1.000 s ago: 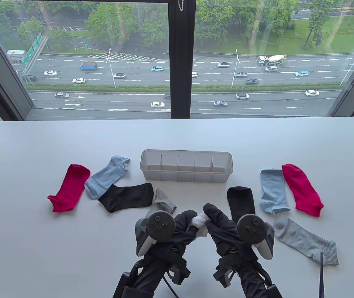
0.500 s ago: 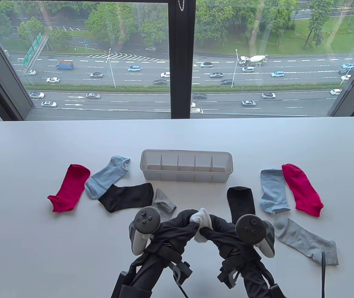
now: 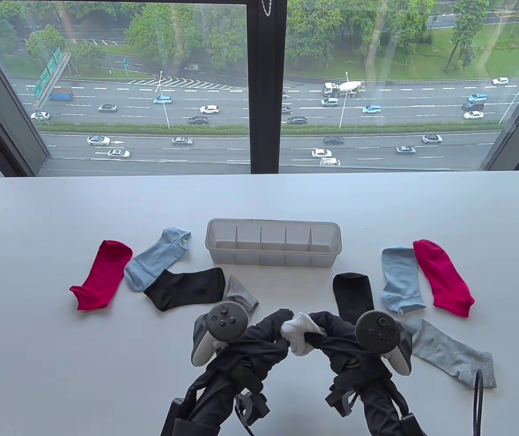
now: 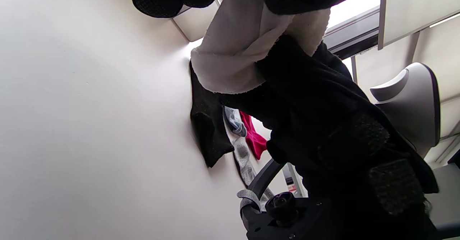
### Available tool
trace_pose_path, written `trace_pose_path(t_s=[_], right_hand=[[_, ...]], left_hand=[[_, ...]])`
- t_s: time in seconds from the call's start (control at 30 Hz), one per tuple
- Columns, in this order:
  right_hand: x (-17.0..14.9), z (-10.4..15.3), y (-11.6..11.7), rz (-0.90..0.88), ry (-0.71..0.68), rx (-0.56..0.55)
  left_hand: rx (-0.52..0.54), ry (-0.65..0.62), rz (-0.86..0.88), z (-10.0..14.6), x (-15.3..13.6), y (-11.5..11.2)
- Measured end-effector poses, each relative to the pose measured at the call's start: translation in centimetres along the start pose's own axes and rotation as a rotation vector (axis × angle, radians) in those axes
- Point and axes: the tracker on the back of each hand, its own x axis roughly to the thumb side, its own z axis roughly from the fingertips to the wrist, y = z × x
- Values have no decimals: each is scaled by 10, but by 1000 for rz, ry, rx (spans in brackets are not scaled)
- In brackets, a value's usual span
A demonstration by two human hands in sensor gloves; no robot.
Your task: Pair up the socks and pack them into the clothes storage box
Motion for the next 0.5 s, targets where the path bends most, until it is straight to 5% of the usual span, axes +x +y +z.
trace_pose_path(t_s=[0.13, 0.3, 0.5], right_hand=[[11, -3, 12, 75, -18, 59], [-3, -4, 8, -40, 43, 46], [1, -3, 12, 62, 16, 98]], left_hand=[[161, 14, -95, 1, 6, 0], [188, -49, -206, 4, 15, 3], [174, 3, -245, 4, 6, 2]])
